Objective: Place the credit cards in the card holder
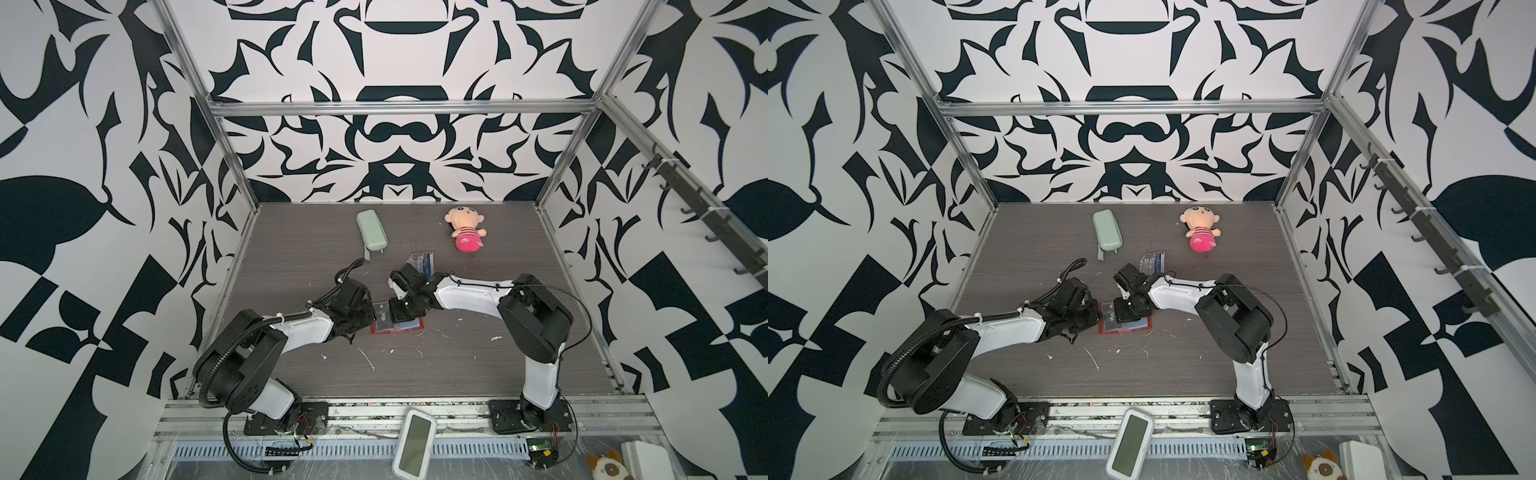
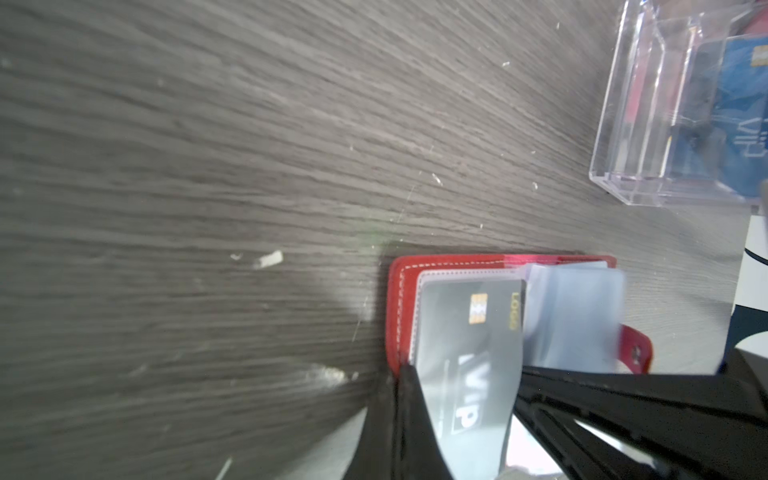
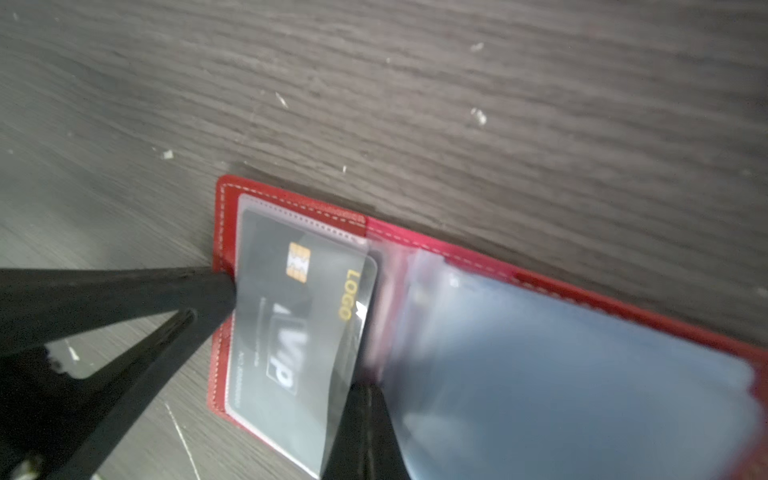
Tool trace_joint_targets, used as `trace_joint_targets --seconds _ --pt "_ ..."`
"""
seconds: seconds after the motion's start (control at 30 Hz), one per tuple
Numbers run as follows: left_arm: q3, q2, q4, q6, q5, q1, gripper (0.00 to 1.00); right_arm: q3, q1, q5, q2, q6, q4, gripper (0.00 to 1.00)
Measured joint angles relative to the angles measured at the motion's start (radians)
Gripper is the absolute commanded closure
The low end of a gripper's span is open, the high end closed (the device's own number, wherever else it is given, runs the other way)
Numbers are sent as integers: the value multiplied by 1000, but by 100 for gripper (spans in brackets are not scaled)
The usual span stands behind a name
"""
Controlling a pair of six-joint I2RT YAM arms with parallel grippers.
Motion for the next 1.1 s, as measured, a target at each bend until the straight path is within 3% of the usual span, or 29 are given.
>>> trace_joint_targets --seconds 0.13,0.27,0.4,0.7,1.1 --pt "11 0 -19 12 -3 0 100 -31 3 15 -30 1 16 96" --pt "32 -18 -74 43 -12 -2 65 -77 11 88 -116 0 10 95" --pt "55 -48 -165 74 -46 -5 49 -92 7 158 -189 0 -5 95" --pt "92 -58 -247 130 -59 -28 50 -143 -9 274 -200 0 -72 95" --pt "131 20 -61 155 143 -50 67 -183 -9 304 -183 1 -91 98"
